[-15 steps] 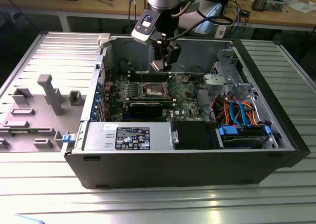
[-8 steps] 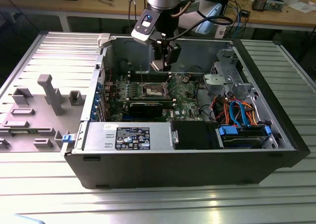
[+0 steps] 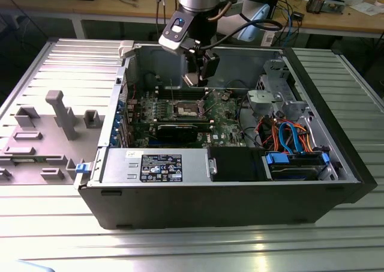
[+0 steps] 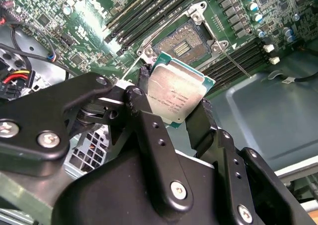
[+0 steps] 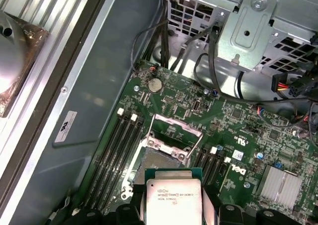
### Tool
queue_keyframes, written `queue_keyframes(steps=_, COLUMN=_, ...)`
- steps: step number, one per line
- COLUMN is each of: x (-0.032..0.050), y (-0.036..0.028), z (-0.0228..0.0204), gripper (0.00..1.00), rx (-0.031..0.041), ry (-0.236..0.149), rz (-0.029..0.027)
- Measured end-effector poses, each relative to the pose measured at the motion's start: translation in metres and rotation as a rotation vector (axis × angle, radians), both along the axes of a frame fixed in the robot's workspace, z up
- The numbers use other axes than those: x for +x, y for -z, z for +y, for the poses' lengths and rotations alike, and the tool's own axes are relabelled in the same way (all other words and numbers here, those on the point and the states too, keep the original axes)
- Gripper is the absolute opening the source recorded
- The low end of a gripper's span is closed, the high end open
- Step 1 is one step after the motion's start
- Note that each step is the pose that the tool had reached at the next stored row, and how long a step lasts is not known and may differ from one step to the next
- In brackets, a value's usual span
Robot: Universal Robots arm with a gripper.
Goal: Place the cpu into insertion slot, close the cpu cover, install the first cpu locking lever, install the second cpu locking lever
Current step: 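Place the cpu into insertion slot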
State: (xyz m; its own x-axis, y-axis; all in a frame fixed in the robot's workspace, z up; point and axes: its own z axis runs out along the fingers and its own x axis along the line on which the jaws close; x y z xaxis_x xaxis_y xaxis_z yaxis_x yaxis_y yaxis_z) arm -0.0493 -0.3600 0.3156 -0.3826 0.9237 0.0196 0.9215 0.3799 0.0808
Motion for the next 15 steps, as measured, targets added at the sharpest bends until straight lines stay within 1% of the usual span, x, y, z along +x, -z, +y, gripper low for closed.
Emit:
queue_keyframes(steps=4, x=0.0, y=0.0003, z=0.0001, gripper=0.55, rx=0.0, ry=0.045, rz=0.0)
queue_keyframes(steps=5, x=0.0, y=0.0011, z=0.0, gripper=0.55, rx=-0.0002, ry=0.111, rz=0.0001)
queue_keyframes(steps=6, x=-0.0027, y=0.0015, z=0.0002, gripper=0.55, rx=-0.0001, ry=0.121, rz=0.0001)
queue_keyframes(steps=7, x=-0.0027, y=0.0033, z=0.0008, gripper=0.55, rx=-0.0002, ry=0.162, rz=0.0002)
queue_keyframes(steps=11, x=-0.0028, y=0.0038, z=0.0008, gripper=0.55, rx=-0.0002, ry=0.19, rz=0.0002)
queue_keyframes(steps=15, x=-0.003, y=0.0039, z=0.0008, gripper=0.55, rx=-0.0001, ry=0.192, rz=0.0007)
